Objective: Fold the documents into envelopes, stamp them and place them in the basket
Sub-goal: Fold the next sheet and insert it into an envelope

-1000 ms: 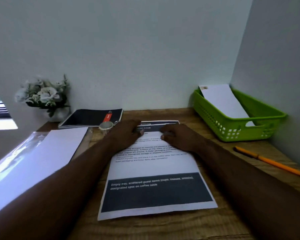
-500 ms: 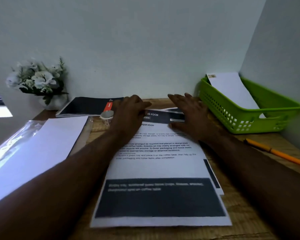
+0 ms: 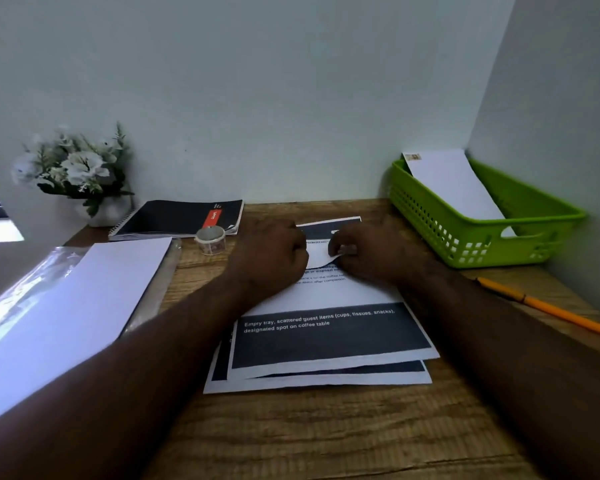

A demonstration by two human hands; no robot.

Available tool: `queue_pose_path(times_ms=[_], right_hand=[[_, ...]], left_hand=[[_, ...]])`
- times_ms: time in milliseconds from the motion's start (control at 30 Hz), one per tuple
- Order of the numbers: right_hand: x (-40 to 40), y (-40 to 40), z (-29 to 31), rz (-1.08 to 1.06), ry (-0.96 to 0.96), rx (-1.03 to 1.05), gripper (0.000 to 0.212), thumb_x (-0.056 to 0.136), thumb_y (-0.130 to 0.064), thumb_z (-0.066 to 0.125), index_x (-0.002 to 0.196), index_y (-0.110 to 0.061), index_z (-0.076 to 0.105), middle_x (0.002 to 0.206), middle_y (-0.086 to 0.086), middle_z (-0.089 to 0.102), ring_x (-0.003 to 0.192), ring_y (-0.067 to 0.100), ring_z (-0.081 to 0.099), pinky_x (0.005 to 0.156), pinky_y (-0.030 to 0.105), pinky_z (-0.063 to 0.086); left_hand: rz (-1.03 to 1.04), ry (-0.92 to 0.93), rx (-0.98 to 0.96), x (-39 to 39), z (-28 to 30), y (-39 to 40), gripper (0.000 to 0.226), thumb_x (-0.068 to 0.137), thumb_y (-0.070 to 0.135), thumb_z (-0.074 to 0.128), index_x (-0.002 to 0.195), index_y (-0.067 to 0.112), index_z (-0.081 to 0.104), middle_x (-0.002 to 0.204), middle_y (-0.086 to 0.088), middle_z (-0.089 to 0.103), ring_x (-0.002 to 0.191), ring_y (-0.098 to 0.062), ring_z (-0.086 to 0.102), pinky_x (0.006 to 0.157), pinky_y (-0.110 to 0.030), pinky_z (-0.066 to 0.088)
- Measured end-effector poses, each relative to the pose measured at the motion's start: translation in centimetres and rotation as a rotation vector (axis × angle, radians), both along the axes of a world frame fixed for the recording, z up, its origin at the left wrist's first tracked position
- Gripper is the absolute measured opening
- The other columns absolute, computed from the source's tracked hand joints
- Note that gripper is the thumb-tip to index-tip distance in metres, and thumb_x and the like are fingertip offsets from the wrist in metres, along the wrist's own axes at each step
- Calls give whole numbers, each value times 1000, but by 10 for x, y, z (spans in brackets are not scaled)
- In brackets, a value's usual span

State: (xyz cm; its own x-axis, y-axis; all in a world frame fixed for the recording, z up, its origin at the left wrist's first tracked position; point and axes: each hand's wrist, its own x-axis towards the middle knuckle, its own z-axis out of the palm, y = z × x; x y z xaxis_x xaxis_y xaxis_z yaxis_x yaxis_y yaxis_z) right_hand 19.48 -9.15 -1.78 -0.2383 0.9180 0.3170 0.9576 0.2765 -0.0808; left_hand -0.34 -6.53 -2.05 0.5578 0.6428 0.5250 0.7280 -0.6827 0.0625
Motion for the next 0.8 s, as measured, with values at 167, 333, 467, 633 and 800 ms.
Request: queue_pose_path(times_ms=[167,333,467,633,800], right_hand=[[0,3,-3,71,193,-141,11,82,-29,62,90,-26,70,95,-9,66,90,11,58,86,32,46],[-4,15,-15,76,166,-88,26,87,-16,53,108,-22,67,109,-1,63,93,13,54,83,27,41],[-13,21,-22,-15,48,-57,52,77,-32,34,121,-26,61,123,0,59,115,23,52,99,38,40],[-17,23,-24,-91,-17,-81,58,74,-39,28,123,-26,57,126,1,55,118,27,50,99,43,40],[-16,18,-20,-165,-85,-94,47,83,-40,34,118,-20,58,125,6,54,115,31,50,98,44,40]], left_hand=[[-40,13,-243,7,-15,9,27,90,13,48,110,16,66,112,-5,60,108,-23,54,91,-31,38],[13,45,-289,13,-20,22,31,95,18,46,122,20,59,125,-5,54,119,-25,48,102,-34,32],[59,136,-266,19,-20,22,36,99,20,38,133,20,51,135,-6,46,121,-31,44,103,-37,32],[114,289,-243,21,-16,21,39,97,21,36,134,20,48,130,-7,45,112,-36,45,98,-44,36],[164,318,-218,19,-11,16,34,93,17,39,123,12,54,127,-10,47,111,-35,45,93,-44,41]])
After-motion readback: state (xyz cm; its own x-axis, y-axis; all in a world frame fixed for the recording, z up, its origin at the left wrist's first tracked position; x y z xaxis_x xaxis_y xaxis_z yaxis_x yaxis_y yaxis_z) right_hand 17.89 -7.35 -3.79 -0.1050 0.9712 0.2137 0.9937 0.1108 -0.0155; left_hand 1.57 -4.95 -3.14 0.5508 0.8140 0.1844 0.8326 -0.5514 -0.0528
